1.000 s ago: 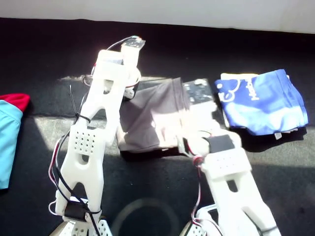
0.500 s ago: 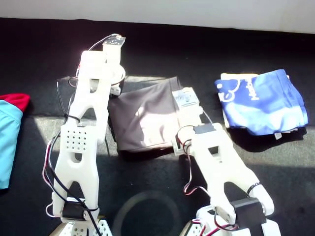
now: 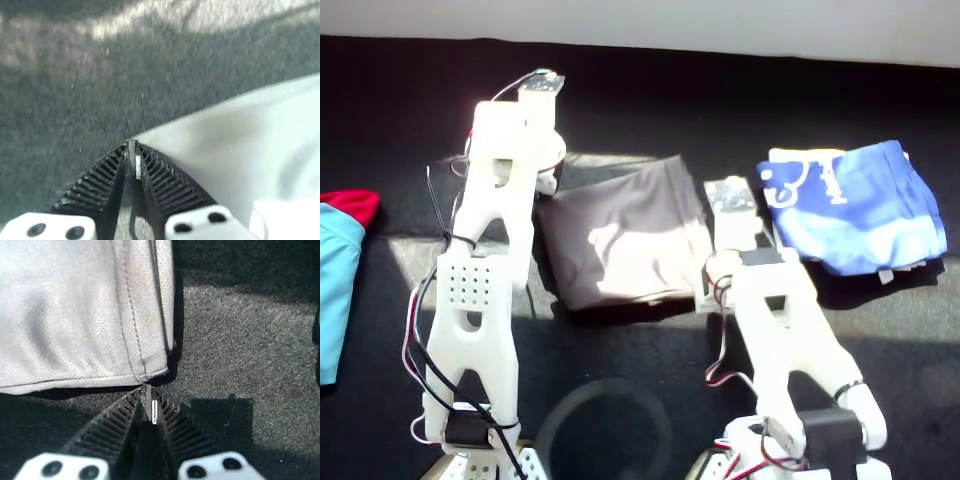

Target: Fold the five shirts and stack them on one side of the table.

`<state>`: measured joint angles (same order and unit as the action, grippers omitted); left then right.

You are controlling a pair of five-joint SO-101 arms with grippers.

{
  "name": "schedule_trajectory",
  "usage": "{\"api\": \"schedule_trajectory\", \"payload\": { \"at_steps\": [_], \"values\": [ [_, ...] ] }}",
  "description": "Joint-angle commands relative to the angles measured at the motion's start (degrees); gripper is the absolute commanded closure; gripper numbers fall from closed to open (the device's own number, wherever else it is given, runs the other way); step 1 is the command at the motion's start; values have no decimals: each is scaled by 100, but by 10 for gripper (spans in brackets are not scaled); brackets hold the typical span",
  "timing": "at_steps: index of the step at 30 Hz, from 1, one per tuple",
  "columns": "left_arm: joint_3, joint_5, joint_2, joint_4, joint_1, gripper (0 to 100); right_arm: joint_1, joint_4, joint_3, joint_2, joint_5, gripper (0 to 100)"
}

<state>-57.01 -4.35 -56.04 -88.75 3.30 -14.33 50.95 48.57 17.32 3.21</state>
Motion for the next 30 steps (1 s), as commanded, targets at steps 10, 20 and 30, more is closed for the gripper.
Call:
{"api": "schedule_trajectory", "payload": {
  "at_steps": [10,20,30],
  "values": [
    [251,185,2360,-1240,-224,991,-92,110,-1279,1596,-53,991],
    [2607,193,4057,-1187,-901,991,31,1121,-2404,620,-70,991],
    [4312,457,4778,-563,-690,991,4,620,-2501,-198,-818,841]
  ]
}}
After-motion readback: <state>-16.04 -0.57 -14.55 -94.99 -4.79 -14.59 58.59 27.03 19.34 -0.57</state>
